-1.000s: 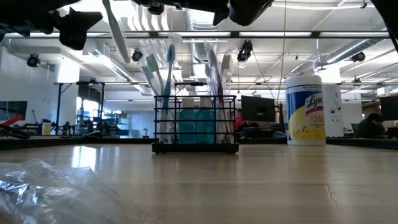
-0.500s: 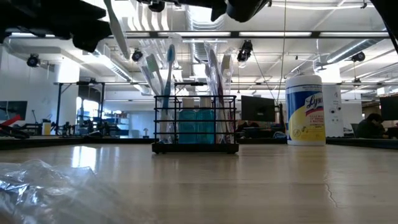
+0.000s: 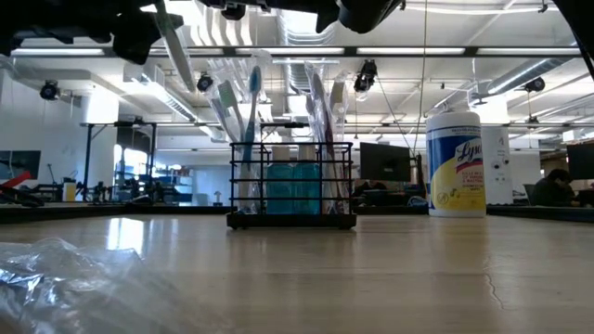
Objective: Pick & Place toothbrushing station
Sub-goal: Put the green toothbrush into the black mesh organizer
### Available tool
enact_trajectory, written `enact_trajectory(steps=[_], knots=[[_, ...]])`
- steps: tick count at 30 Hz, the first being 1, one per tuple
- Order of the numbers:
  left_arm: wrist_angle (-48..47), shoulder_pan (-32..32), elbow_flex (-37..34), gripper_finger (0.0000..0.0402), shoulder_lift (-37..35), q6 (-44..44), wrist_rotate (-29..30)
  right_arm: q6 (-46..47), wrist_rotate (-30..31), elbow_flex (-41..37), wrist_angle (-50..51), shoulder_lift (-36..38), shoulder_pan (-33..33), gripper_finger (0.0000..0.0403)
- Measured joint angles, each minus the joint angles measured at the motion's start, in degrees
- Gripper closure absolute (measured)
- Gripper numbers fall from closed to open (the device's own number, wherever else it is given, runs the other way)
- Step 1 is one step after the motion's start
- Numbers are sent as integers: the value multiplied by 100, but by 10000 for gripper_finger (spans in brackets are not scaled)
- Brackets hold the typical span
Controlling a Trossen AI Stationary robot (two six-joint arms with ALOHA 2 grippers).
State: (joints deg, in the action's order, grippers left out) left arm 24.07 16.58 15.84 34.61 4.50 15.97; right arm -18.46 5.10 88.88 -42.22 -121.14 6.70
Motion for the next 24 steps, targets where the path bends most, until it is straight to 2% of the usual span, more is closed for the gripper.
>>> enact_trajectory(steps=[4, 7, 11, 16, 20, 24], knots=[[38, -2, 0, 155, 62, 5, 35, -20, 5, -2, -1, 0, 2, 390], [79, -2, 0, 188, 102, 10, 39, -24, 114, -2, 0, 0, 2, 390], [136, 0, 0, 260, 118, 107, 37, -24, 129, -2, -2, 0, -2, 390], [132, 0, -2, 376, 118, 684, -266, -15, 114, -2, 14, 0, 1, 390], [70, -3, -2, 376, 105, 811, -351, 196, 210, -4, 156, 39, 2, 386], [42, -2, -2, 377, -80, 910, -357, 343, 273, -13, 989, 431, -2, 353]])
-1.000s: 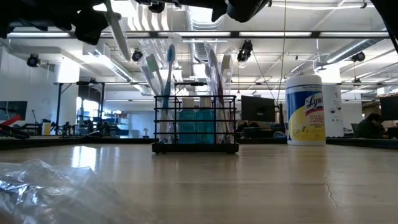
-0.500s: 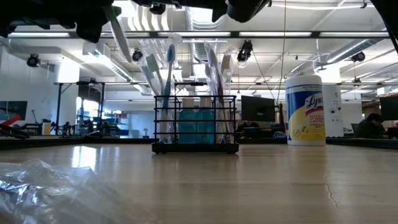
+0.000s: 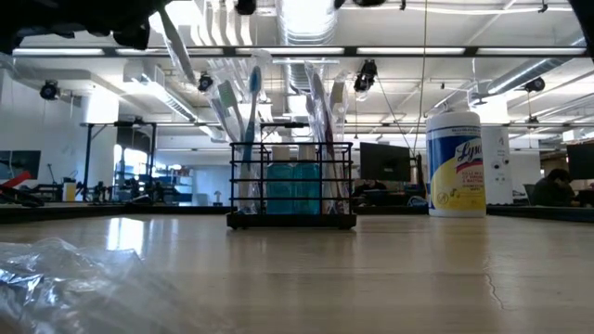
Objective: Pick & Place toothbrushing station
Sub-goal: Put the green toothbrush into the black mesh organizer
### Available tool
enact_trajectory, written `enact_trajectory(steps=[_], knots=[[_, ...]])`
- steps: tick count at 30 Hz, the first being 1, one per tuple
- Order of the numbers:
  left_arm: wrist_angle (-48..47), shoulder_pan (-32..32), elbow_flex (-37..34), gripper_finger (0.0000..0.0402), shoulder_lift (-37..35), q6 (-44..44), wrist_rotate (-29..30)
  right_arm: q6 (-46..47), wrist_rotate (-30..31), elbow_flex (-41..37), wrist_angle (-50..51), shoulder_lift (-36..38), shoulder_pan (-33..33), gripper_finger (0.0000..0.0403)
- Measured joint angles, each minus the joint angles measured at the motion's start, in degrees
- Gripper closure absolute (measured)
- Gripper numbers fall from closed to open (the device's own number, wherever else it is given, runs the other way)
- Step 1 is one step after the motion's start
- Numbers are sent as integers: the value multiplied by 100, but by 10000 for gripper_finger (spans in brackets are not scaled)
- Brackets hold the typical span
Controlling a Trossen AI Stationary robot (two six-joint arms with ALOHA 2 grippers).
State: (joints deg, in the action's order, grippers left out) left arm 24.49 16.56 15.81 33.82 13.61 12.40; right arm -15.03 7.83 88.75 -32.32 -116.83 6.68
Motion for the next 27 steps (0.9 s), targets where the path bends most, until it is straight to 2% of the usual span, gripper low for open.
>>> enact_trajectory(steps=[5, 8, 11, 15, 18, 20, 25, 27], knots=[[-2, 2, 0, 377, -398, 220, -57, 229, 160, -22, 1525, 865, -17, 318], [-54, 2, 0, 377, -623, 327, 15, 414, 161, -145, 2192, 1260, 43, 315], [-145, -30, -1, 377, -807, 493, 340, 367, 267, -507, 2285, 1628, 212, 325], [-392, -255, -7, 377, -996, 675, 816, 62, 1141, -1468, 1567, 2254, 573, 350], [-611, -626, -7, 377, -1060, 643, 1085, -41, 1306, -2351, 773, 2543, 799, 371], [-705, -978, -10, 377, -1021, 412, 1060, -16, 1317, -2850, 295, 2595, 919, 383], [-510, -2069, -21, 377, -576, -307, -254, -38, 1371, -3808, -997, 2573, 1111, 394], [-404, -2502, -57, 377, -303, -641, -814, -157, 1596, -4050, -1472, 2476, 1188, 394]])
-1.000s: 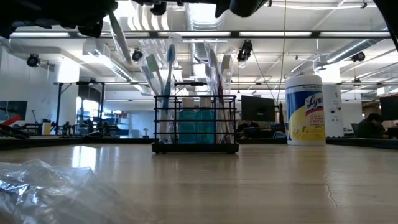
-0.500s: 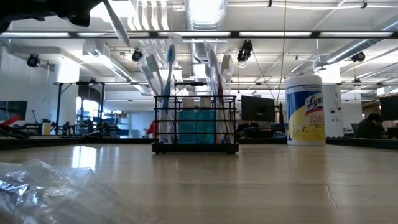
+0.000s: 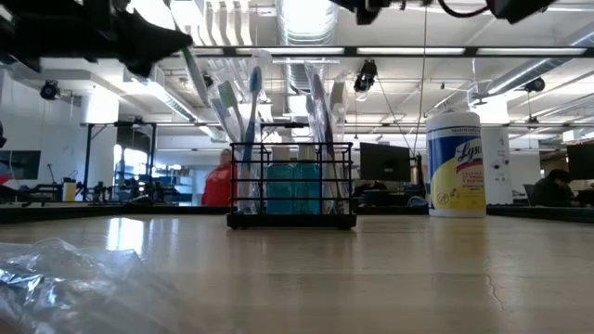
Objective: Pick & Place toothbrushing station
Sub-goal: Put the green toothbrush into the black mesh organizer
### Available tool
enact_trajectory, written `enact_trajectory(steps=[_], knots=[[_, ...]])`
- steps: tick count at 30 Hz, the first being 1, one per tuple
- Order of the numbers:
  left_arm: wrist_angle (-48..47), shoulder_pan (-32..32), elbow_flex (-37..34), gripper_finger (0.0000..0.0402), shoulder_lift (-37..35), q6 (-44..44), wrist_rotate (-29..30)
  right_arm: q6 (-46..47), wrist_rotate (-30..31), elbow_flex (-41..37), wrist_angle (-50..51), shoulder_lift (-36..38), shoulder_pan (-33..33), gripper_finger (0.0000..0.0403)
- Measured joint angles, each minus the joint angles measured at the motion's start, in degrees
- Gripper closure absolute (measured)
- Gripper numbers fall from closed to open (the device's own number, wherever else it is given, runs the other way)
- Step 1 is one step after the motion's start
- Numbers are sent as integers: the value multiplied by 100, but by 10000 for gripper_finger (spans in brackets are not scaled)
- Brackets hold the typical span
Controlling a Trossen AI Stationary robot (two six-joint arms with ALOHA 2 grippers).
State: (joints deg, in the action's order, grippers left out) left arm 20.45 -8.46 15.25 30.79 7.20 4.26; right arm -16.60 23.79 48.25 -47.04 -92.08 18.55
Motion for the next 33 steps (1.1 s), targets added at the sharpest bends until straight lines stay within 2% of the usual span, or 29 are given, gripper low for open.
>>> enact_trajectory(steps=[2, 4, 14, 21, 33], knots=[[313, -349, -22, 377, 323, -323, -633, -164, 331, -233, -320, -2, 101, 394], [621, -553, -34, 377, 699, -519, -1018, -280, 463, -402, -532, 69, 189, 394], [2610, -608, -4, 377, 2690, -698, -1511, -444, 501, -658, -584, 283, 255, 394], [2660, -608, 438, 377, 3471, -724, -1919, -463, 495, -669, -589, 283, 255, 394], [2878, -609, 682, 377, 4560, -281, -1921, -410, 494, -669, -593, 280, 255, 394]])
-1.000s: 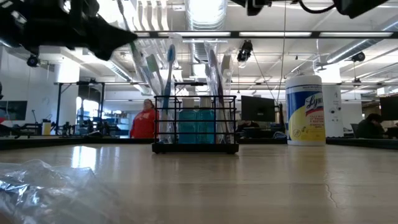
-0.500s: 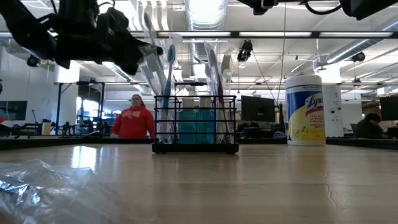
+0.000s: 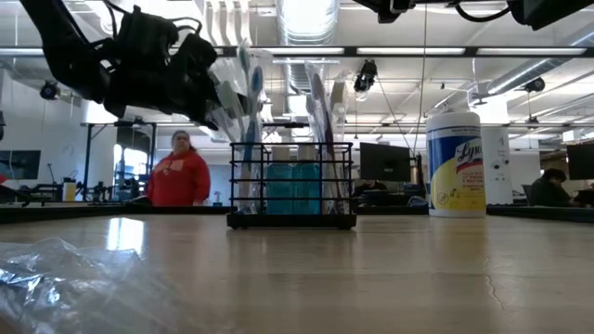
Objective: Pick & Place toothbrushing station
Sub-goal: Put the green toothbrush into the black mesh organizer
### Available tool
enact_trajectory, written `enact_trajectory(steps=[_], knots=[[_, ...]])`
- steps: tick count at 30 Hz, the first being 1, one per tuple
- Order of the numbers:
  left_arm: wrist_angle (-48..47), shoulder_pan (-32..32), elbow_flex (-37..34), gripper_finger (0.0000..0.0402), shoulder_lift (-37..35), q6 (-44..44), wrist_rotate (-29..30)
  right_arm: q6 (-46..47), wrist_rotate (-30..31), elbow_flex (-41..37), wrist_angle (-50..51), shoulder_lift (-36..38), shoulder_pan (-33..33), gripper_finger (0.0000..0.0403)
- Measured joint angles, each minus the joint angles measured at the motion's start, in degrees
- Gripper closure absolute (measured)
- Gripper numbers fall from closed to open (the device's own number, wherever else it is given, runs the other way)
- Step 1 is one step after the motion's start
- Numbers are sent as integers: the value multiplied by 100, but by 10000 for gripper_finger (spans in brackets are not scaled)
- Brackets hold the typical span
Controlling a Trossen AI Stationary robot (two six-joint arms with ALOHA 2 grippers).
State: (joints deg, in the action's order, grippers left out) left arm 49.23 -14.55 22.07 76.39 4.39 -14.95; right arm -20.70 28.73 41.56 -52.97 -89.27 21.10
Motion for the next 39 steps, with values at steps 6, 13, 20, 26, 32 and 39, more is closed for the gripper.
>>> enact_trajectory(steps=[6, 13, 20, 26, 32, 39], knots=[[151, 1, 7, 377, 257, 174, -5, 77, -2, 0, 7, -4, 0, 394], [49, -2, -3, 336, 335, 185, 6, 97, -3, 0, 11, -4, 0, 394], [87, -2, -3, 308, 45, 154, 4, 119, -4, 0, 15, -4, 0, 394], [-220, 1, -3, 293, -415, 69, 4, 119, -7, 0, 24, -4, 0, 394], [-765, 1, 54, 318, -818, 65, 150, 119, -7, 0, 24, -4, 0, 394], [-1850, 1, 693, 393, -763, 380, 203, 119, -9, 0, 7, -4, 0, 394]])
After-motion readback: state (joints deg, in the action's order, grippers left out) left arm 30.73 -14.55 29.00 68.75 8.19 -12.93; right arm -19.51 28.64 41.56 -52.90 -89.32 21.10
